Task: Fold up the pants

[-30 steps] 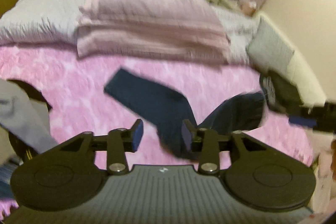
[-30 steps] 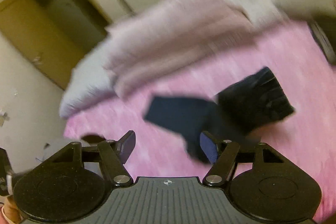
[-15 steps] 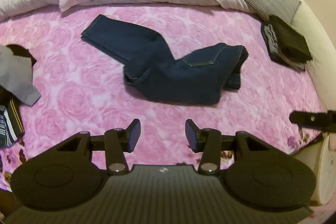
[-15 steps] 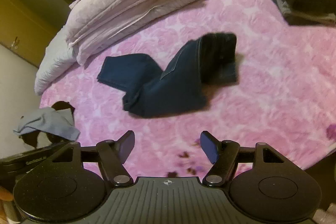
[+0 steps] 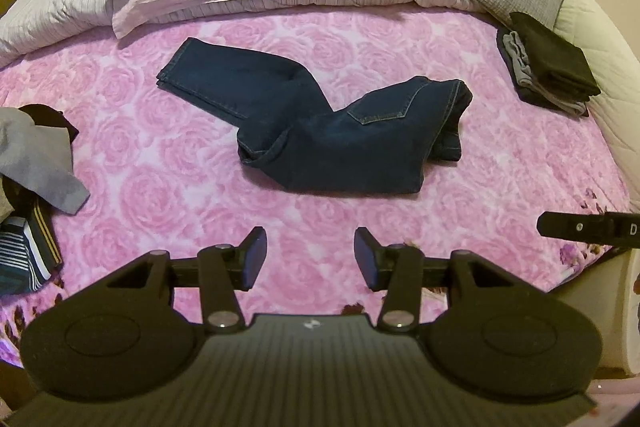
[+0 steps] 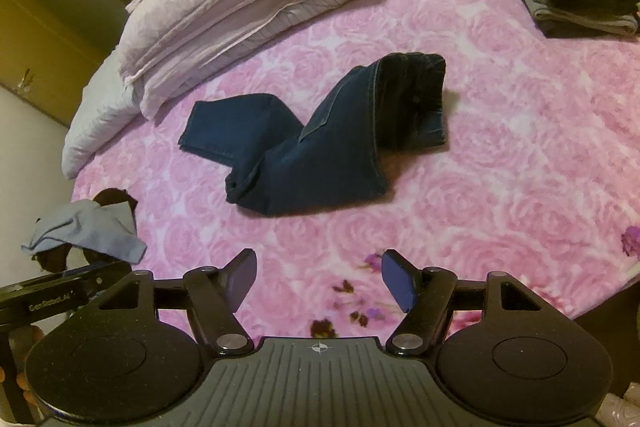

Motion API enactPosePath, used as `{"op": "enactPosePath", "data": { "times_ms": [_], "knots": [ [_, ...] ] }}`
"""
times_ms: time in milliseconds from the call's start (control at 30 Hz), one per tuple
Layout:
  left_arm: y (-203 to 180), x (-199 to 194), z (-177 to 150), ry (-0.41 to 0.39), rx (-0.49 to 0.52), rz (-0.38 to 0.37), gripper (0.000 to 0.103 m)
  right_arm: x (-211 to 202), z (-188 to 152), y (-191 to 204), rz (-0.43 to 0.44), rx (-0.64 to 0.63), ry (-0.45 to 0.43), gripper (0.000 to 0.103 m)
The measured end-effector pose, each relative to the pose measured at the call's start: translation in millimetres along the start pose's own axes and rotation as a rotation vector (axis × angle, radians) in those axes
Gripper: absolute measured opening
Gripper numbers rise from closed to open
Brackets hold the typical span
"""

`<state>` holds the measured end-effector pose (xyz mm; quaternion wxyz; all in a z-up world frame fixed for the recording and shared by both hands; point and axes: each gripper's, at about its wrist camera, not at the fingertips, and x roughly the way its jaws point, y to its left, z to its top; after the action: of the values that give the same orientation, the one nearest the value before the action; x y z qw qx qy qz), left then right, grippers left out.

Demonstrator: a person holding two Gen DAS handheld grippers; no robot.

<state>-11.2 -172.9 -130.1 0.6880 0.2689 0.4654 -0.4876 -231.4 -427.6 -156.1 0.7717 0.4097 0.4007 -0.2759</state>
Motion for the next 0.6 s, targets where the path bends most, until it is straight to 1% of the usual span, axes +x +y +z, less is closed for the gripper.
{"op": "enactPosePath", "data": {
  "times_ms": [133,367,600],
  "knots": [
    [11.2,2.5,7.7,-0.004,0.013,-0.019,0.043,3.7,4.7,9.2,-0.035,0.012,-0.018,0.066],
    [34.2,8.3,23.1,-0.009,0.037,-0.058,0.044,12.5,12.3,36.1,-0.06,0.002,-0.036,0.066],
    [50.6,21.7,37.7,-0.006,0.076,-0.094,0.044,21.9,14.4,42.9,-0.109,0.049,-0.06,0.066]
  ]
}}
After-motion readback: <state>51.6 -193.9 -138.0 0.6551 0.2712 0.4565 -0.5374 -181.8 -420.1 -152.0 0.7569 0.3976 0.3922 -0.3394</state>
